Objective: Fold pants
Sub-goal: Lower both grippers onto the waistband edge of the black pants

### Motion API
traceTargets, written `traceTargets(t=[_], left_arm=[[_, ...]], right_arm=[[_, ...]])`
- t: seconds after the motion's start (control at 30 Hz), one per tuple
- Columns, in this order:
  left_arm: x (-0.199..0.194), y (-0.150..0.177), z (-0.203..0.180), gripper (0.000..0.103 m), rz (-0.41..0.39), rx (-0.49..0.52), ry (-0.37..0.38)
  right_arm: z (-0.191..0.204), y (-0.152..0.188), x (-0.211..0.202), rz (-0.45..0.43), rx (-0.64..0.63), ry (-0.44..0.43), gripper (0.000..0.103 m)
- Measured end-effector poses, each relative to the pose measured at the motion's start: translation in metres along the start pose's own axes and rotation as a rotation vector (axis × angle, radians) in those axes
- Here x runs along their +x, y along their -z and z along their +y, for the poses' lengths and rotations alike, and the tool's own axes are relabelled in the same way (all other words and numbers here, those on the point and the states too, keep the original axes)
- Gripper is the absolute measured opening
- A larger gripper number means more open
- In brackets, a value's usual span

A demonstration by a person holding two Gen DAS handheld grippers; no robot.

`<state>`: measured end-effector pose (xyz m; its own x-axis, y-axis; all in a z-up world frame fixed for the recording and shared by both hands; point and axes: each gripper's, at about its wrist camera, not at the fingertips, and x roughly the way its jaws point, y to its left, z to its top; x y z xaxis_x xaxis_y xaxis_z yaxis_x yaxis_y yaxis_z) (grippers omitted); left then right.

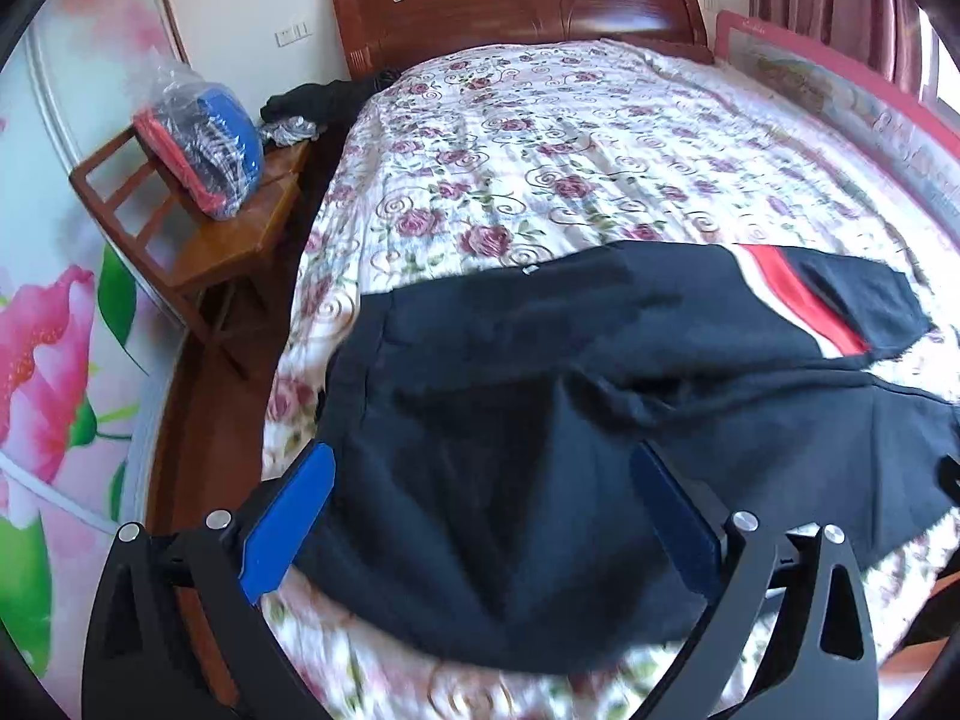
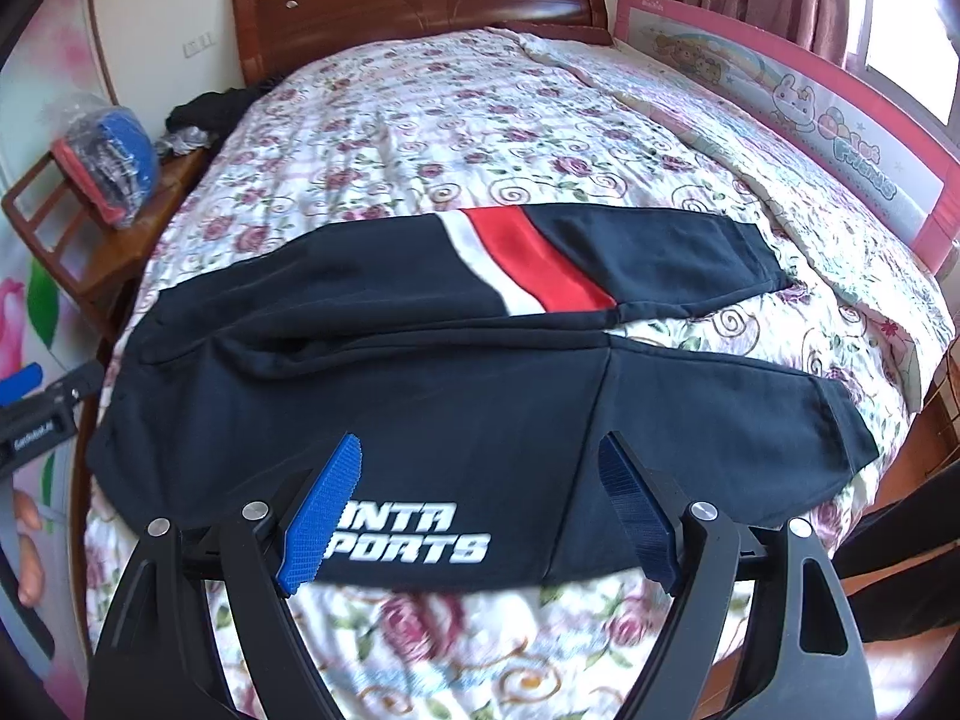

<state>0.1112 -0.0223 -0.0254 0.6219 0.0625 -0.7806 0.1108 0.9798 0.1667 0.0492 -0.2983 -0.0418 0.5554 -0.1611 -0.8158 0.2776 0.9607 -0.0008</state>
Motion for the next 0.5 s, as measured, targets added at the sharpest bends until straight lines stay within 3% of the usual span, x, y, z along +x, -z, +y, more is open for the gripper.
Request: traceTargets(t=[0.3, 0.5], left_arm=[[0.068, -0.058, -0.015, 0.101, -0.022, 0.094, -0.071], [0.106, -0.093, -0.012, 0.101, 0.08, 0.064, 0.083]], right_arm=[[-0.014, -0.018, 0.037, 0.038, 0.014, 0.022, 0.081], [-0.021, -0.021, 0.057, 0.063, 0.019, 0.018, 0.081]])
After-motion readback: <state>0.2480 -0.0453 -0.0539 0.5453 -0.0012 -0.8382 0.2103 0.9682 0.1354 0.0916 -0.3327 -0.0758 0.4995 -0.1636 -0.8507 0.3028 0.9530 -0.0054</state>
